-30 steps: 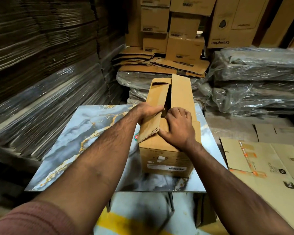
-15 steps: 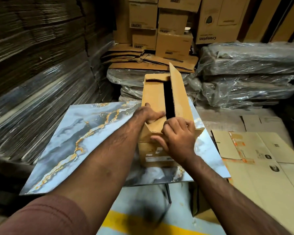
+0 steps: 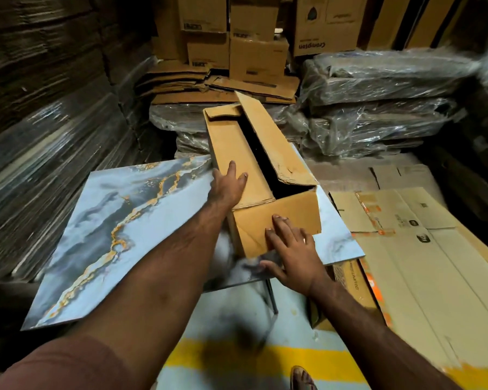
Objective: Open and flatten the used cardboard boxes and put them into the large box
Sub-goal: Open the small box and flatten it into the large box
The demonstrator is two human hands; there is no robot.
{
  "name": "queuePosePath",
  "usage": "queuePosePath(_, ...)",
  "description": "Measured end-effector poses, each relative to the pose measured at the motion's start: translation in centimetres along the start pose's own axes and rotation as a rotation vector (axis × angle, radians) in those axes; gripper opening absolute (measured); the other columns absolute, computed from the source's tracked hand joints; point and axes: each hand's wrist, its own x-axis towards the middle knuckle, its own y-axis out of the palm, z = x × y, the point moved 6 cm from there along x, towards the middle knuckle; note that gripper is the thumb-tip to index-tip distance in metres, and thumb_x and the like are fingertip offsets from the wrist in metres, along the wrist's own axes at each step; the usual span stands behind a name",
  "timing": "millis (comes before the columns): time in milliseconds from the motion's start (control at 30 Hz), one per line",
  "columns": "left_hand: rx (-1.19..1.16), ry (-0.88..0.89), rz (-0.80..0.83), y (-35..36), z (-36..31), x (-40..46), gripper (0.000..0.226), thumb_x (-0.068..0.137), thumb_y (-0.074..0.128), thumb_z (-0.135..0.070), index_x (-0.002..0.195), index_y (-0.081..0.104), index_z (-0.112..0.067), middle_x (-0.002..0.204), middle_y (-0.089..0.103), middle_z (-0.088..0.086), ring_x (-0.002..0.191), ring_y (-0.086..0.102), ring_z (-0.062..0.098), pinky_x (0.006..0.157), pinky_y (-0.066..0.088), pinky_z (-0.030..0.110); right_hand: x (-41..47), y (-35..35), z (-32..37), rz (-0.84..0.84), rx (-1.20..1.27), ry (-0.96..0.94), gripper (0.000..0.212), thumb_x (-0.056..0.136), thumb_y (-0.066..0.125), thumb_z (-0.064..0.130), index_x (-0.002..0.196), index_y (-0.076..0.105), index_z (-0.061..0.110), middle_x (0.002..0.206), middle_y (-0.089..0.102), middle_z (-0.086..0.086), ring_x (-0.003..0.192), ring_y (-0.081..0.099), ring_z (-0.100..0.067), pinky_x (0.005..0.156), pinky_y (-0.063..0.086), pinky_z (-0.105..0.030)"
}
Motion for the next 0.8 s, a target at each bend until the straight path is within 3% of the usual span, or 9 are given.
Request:
queuePosePath(167, 0.081, 0.021, -0.002, -0.6, 0.9, 0.0, 0.060, 0.102, 0.030, -0.053, 0.156, 0.017, -0.030, 0.157, 0.013, 0.027, 0.133, 0.037, 0.047, 0.103, 0.038, 0.052, 1.6, -3.6, 1.4, -0.221, 0.084, 0.071, 0.051, 0.097, 0.032, 0.054, 0.114, 0.064, 0.019, 0.136, 0.055, -0.007, 0.122, 0.052, -0.030, 0.093, 0.037, -0.045)
queuePosePath(267, 0.125, 0.031, -0.036, -1.2, 0.8, -0.2, 0.058, 0.103, 0.029, -0.050, 0.155, 0.018, -0.027, 0.154, 0.018, 0.027, 0.129, 0.039, 0.047, 0.102, 0.039, 0.052, 4.4, -7.6, 2.5, -0.278, 0.201, 0.143, 0.059, 0.096, 0.026, 0.057, 0.129, 0.058, 0.020, 0.133, 0.056, -0.002, 0.120, 0.052, -0.026, 0.094, 0.039, -0.044)
queuePosePath(400, 0.080, 0.000, -0.013, -0.8, 1.5, 0.4, 0.058, 0.103, 0.030, -0.047, 0.155, 0.017, -0.026, 0.156, 0.018, 0.019, 0.133, 0.035, 0.045, 0.104, 0.041, 0.054, 9.3, -10.7, 3.0, -0.024, 0.315, 0.121, 0.076, 0.096, 0.028, 0.068, 0.155, 0.024, 0.021, 0.155, 0.038, -0.006, 0.137, 0.042, -0.025, 0.105, 0.041, -0.046)
queuePosePath(467, -0.046, -0.014, 0.041, -0.6, 1.6, 0.2, 0.080, 0.089, 0.040, -0.064, 0.155, 0.018, -0.026, 0.156, 0.024, 0.019, 0.135, 0.037, 0.043, 0.107, 0.039, 0.055, 12.0, -11.1, 2.8, 0.187, 0.396, 0.080, 0.080, 0.097, 0.031, 0.067, 0.158, 0.011, 0.020, 0.163, 0.021, -0.011, 0.147, 0.028, -0.027, 0.116, 0.030, -0.046)
queuePosePath(533, -0.054, 0.021, -0.006, -0.4, 0.9, -0.1, 0.087, 0.082, 0.041, -0.066, 0.154, 0.020, -0.022, 0.156, 0.029, 0.019, 0.136, 0.039, 0.043, 0.109, 0.037, 0.057, 15.0, -12.0, 2.8, 0.237, 0.544, 0.049, 0.077, 0.101, 0.028, 0.061, 0.159, 0.008, 0.016, 0.165, 0.012, -0.012, 0.151, 0.016, -0.027, 0.122, 0.019, -0.046)
queuePosePath(633, 0.059, 0.028, -0.031, 0.0, -0.3, -0.2, 0.061, 0.100, 0.036, -0.048, 0.152, 0.027, -0.017, 0.152, 0.028, 0.026, 0.129, 0.045, 0.047, 0.102, 0.044, 0.054, 19.1, -12.5, 3.2, 0.218, 0.647, 0.075, 0.077, 0.100, 0.021, 0.064, 0.158, 0.011, 0.014, 0.165, 0.009, -0.012, 0.153, 0.008, -0.027, 0.123, 0.011, -0.048)
queuePosePath(733, 0.111, 0.048, -0.003, 0.2, -0.6, 0.0, 0.059, 0.099, 0.025, -0.056, 0.152, 0.023, -0.031, 0.154, 0.019, 0.022, 0.123, 0.046, 0.050, 0.091, 0.049, 0.054, 21.9, -9.6, 2.7, 0.340, 0.785, 0.189, 0.085, 0.093, 0.013, 0.075, 0.159, 0.009, 0.023, 0.167, 0.004, -0.005, 0.153, 0.004, -0.024, 0.123, 0.010, -0.052)
queuePosePath(800, 0.173, 0.044, 0.012, 0.0, -0.6, 0.2, 0.056, 0.100, 0.031, -0.051, 0.152, 0.018, -0.035, 0.153, 0.019, 0.021, 0.122, 0.046, 0.048, 0.092, 0.046, 0.052, 22.7, -7.1, 1.3, 0.414, 0.760, 0.315, 0.089, 0.089, 0.010, 0.079, 0.159, 0.005, 0.024, 0.167, -0.002, -0.008, 0.153, 0.003, -0.028, 0.123, 0.008, -0.053)
